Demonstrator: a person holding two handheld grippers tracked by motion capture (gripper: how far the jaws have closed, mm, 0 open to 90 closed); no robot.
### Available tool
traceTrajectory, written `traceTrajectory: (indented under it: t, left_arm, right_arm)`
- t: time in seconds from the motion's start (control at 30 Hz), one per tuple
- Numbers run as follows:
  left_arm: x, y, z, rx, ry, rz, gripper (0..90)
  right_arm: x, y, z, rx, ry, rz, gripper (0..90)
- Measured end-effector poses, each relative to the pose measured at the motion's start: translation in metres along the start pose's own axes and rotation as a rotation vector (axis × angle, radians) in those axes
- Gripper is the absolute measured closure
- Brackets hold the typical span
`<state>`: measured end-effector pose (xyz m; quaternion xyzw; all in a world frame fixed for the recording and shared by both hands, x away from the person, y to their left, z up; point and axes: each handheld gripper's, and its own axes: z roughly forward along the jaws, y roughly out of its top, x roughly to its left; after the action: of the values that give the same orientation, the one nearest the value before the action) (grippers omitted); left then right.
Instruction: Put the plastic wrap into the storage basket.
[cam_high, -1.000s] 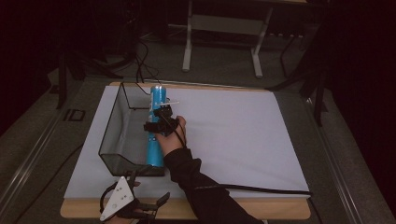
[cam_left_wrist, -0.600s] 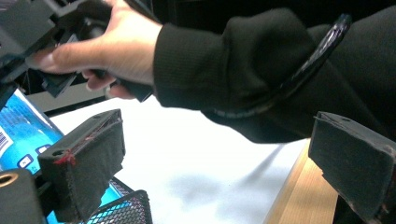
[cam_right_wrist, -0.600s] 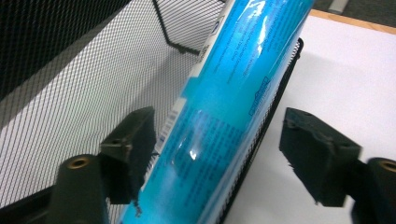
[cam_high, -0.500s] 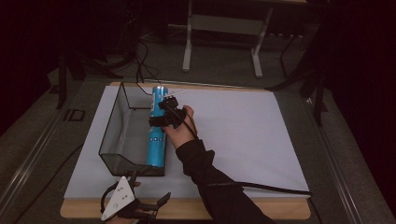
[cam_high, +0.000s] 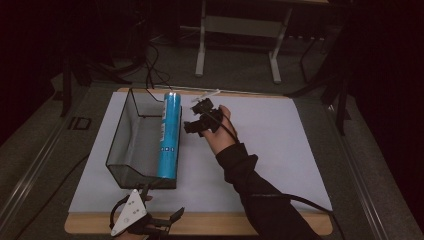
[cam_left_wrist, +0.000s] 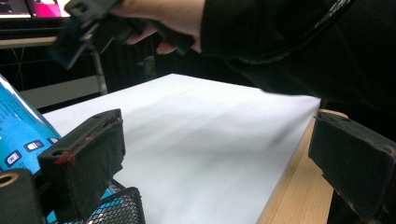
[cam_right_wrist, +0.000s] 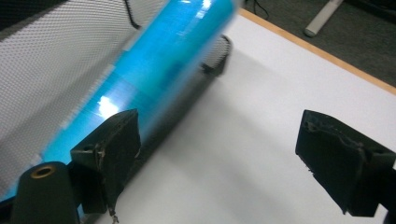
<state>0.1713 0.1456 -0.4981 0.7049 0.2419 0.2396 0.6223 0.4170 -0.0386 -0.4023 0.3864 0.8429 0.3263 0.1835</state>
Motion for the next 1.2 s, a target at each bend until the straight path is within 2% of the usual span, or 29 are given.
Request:
traceTrajectory:
  t: [0.1,0.3,0.43,0.5,0.53,0.6,0.63,0.83,0.87,0.9,0.93,1.03,1.13,1.17,1.2]
  left_arm:
    - [0.000,-0.001,0.001,-0.003,-0.001,0.002,4.2]
    - [-0.001,-0.001,0.003,-0.002,-0.005,0.002,4.2]
    - [-0.001,-0.001,0.003,-0.005,-0.006,0.001,4.2]
    - [-0.001,-0.001,0.003,-0.005,-0.006,0.001,4.2]
    - [-0.001,-0.002,0.003,-0.003,-0.004,0.003,4.2]
    - [-0.001,-0.002,0.003,-0.003,-0.004,0.001,4.2]
    - [-0.001,-0.002,0.003,-0.003,-0.004,0.001,4.2]
    - [-0.003,-0.002,0.004,0.004,-0.006,0.012,4.2]
    - [-0.003,-0.002,0.004,0.004,-0.006,0.012,4.2]
    - [-0.002,-0.002,0.005,0.007,-0.007,0.010,4.2]
    - [-0.002,-0.002,0.005,0.008,-0.008,0.008,4.2]
    - [-0.003,-0.002,0.006,0.010,-0.011,0.012,4.2]
    - [-0.004,-0.002,0.006,0.011,-0.009,0.014,4.2]
    - [-0.004,-0.002,0.005,0.011,-0.008,0.016,4.2]
    - [-0.004,-0.002,0.005,0.011,-0.007,0.014,4.3]
  right_arm:
    - [-0.019,-0.006,-0.013,-0.021,-0.009,0.012,13.8]
    - [-0.046,-0.022,-0.034,-0.043,-0.041,0.001,13.8]
    - [-0.061,-0.036,-0.046,-0.067,-0.029,0.017,13.5]
    - [-0.063,-0.039,-0.048,-0.072,-0.031,0.017,13.5]
    - [-0.069,-0.048,-0.054,-0.089,-0.025,0.013,13.1]
    - [-0.073,-0.057,-0.057,-0.090,-0.046,0.006,13.1]
    - [-0.073,-0.057,-0.057,-0.090,-0.046,0.006,13.1]
    - [-0.082,-0.087,-0.069,-0.111,-0.036,0.000,12.9]
    - [-0.082,-0.087,-0.069,-0.111,-0.036,0.000,12.9]
    - [-0.086,-0.102,-0.075,-0.120,-0.035,-0.003,12.9]
    - [-0.087,-0.106,-0.076,-0.120,-0.037,-0.004,12.9]
    - [-0.091,-0.118,-0.079,-0.123,-0.028,0.007,12.9]
    - [-0.092,-0.122,-0.080,-0.126,-0.025,0.010,12.7]
    - [-0.093,-0.135,-0.083,-0.141,-0.032,0.014,12.5]
    - [-0.094,-0.138,-0.084,-0.141,-0.032,0.015,12.5]
